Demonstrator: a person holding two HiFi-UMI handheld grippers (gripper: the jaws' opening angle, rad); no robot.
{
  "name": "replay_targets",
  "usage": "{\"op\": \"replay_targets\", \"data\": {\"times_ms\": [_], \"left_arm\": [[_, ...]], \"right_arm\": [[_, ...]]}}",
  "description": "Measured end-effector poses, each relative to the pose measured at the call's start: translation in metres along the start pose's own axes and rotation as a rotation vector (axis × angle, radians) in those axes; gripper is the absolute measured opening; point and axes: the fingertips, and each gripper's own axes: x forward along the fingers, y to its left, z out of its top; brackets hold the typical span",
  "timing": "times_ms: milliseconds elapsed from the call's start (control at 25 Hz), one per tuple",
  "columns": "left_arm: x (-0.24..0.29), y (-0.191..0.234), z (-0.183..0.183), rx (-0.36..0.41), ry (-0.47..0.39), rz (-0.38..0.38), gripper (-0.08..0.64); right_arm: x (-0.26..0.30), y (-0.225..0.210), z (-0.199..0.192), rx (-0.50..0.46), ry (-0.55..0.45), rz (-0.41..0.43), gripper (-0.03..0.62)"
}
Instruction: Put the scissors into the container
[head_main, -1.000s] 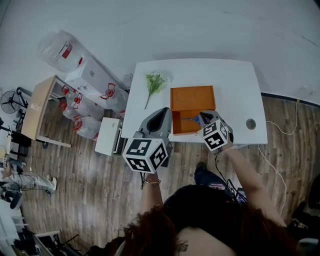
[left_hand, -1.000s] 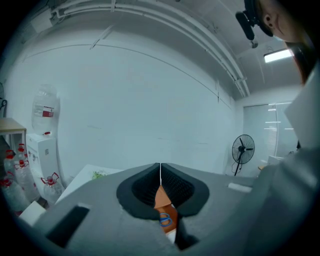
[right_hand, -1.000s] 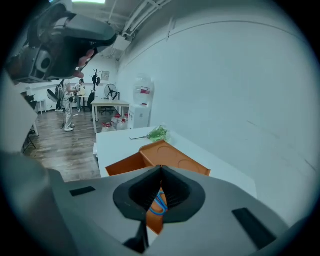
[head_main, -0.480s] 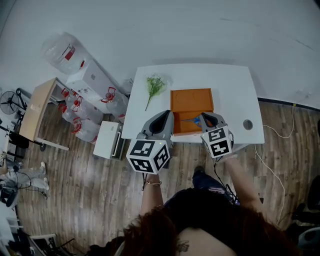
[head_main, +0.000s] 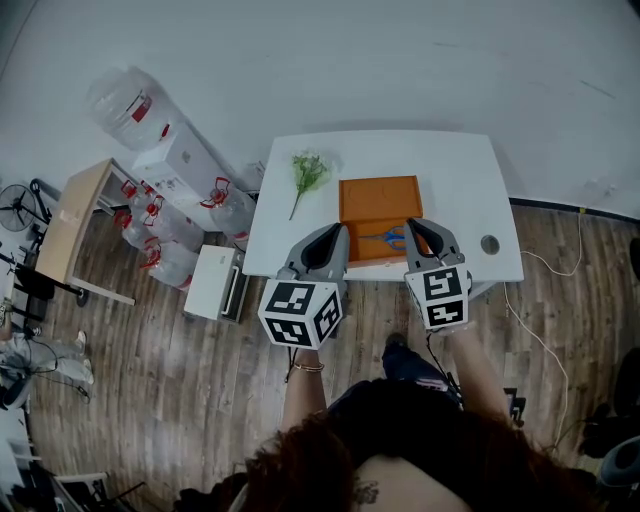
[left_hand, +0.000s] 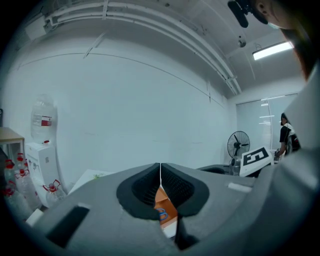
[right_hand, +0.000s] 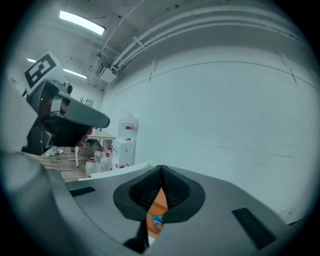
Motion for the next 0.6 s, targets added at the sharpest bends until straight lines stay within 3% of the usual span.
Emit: {"op": "replay_targets", "data": {"times_ms": [600], "left_arm": [[-0.015, -0.017, 0.007, 0.029, -0.016, -0.01, 0.02]], "right_arm": [[-0.041, 0.0, 0.021, 0.028, -0.077, -0.036, -0.002]]}}
